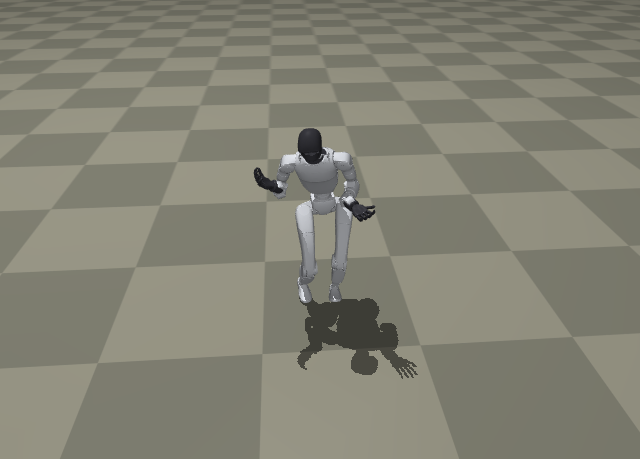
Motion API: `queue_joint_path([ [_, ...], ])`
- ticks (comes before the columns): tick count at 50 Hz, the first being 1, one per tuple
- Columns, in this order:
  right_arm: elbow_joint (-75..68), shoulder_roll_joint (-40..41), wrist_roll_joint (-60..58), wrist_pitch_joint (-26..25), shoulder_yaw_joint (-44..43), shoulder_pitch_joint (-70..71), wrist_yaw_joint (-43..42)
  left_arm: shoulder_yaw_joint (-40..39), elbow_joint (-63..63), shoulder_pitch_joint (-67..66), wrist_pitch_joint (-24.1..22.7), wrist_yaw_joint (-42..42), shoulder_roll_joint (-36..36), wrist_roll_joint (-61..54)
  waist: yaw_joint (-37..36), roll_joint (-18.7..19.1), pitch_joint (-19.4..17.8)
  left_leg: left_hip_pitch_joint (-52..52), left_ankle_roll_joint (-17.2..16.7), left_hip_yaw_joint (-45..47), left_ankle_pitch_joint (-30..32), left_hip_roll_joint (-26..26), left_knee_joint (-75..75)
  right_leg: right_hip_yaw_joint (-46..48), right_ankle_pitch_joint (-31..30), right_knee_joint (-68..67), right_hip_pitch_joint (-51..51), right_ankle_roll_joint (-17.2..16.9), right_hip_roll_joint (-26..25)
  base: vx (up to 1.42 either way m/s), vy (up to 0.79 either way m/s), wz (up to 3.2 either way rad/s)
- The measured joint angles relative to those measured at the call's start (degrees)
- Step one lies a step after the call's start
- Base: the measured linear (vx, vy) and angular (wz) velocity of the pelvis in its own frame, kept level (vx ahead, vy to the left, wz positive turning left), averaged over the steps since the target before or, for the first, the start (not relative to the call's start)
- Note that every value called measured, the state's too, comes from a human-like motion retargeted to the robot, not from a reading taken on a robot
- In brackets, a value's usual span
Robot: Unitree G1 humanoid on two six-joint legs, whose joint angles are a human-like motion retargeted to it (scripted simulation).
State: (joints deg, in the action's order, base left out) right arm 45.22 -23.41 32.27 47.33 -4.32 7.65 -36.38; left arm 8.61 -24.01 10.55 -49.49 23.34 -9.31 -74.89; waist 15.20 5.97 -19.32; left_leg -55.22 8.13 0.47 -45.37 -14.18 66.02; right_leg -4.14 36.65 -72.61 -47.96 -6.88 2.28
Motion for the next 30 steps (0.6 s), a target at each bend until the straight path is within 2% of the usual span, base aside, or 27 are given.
queue_joint_path([
  [3,-2.42,-0.56,6.45,-0.15,1.97,-5.10,8.70,6.94,-6.77,-3.57,5.03,-18.00,-1.12,-11.78,-0.75,-1.01,2.38,5.41,-1.97,-1.01,0.93,-0.60,-6.18,2.93,-2.39,3.39,3.20,-0.84,2.90,0.22,0.07,0.71],
  [6,-4.22,-3.81,14.18,-3.40,6.48,-6.48,25.01,11.61,-8.62,-9.61,14.79,-39.05,-7.26,-21.28,-3.65,-2.04,5.78,11.39,-3.46,-0.84,2.68,-0.23,-11.57,5.33,-5.14,6.78,6.84,-2.29,5.23,0.24,0.06,0.34],
  [8,-5.37,-6.80,16.95,-6.25,9.69,-5.84,33.66,13.17,-7.76,-13.65,21.27,-47.81,-12.57,-22.75,-5.60,-2.83,7.97,15.43,-4.39,-0.39,4.11,-0.02,-14.74,6.36,-7.55,8.04,9.07,-3.51,6.54,0.24,0.05,0.11],
  [10,-6.60,-9.73,17.66,-8.64,12.68,-4.57,39.03,13.76,-5.57,-17.37,26.47,-52.68,-17.29,-22.21,-6.88,-3.86,9.91,19.60,-5.08,0.07,5.30,-0.40,-17.77,6.95,-9.78,7.79,11.07,-4.74,8.10,0.21,0.04,0.07],
  [13,-7.82,-12.48,15.24,-11.03,14.79,-2.99,41.39,14.17,-0.21,-21.09,31.22,-54.67,-20.94,-19.57,-7.37,-5.39,11.73,23.24,-4.66,0.60,4.29,-2.09,-17.31,6.89,-11.48,2.96,12.23,-5.95,10.77,0.14,0.03,0.14],
  [15,-9.55,-12.80,11.16,-12.08,15.38,-1.38,39.68,13.73,7.00,-21.77,34.48,-55.76,-20.66,-16.59,-7.00,-6.66,12.13,28.64,-3.73,-0.19,3.54,-3.63,-20.97,6.29,-12.17,0.08,13.81,-6.19,12.47,0.15,0.01,0.14],
  [17,-11.31,-11.99,8.23,-12.12,13.93,-1.77,37.74,13.27,13.46,-22.61,35.57,-54.23,-19.08,-13.96,-6.21,-7.39,12.16,29.21,-2.93,-0.25,1.98,-4.84,-18.22,6.11,-11.68,-4.47,13.48,-4.76,14.57,0.10,0.00,0.24],
  [19,-14.31,-10.44,3.18,-12.12,12.54,-1.96,33.15,12.29,25.07,-20.40,36.37,-52.10,-15.07,-9.55,-5.17,-7.75,12.20,32.37,-2.66,-1.51,2.37,-5.69,-20.92,5.72,-9.65,-6.00,13.78,-3.32,15.22,0.13,-0.02,0.35],
  [22,-20.33,-7.73,-0.79,-12.34,10.23,-4.06,28.09,10.33,41.80,-17.71,35.94,-47.28,-8.93,-5.29,-3.71,-7.24,12.05,35.03,-2.93,-3.23,2.82,-5.79,-22.11,4.41,-7.48,-4.64,14.44,-2.64,12.72,0.11,-0.04,0.37],
  [26,-31.62,-3.51,-1.02,-13.43,8.22,-7.67,24.33,6.90,62.26,-14.67,35.90,-41.65,-1.93,-1.69,-2.68,-4.93,13.00,37.17,-3.96,-5.42,3.54,-3.75,-23.73,2.65,-6.10,3.60,16.05,-1.75,6.49,0.10,-0.04,0.27],
  [30,-42.34,-0.17,0.41,-14.86,7.14,-10.71,23.20,3.70,76.41,-13.30,36.48,-38.66,2.32,1.15,-2.61,-2.84,13.81,38.35,-4.54,-6.63,3.17,-1.72,-23.82,1.58,-6.12,9.78,18.44,-0.87,1.77,0.06,-0.02,0.09],
])
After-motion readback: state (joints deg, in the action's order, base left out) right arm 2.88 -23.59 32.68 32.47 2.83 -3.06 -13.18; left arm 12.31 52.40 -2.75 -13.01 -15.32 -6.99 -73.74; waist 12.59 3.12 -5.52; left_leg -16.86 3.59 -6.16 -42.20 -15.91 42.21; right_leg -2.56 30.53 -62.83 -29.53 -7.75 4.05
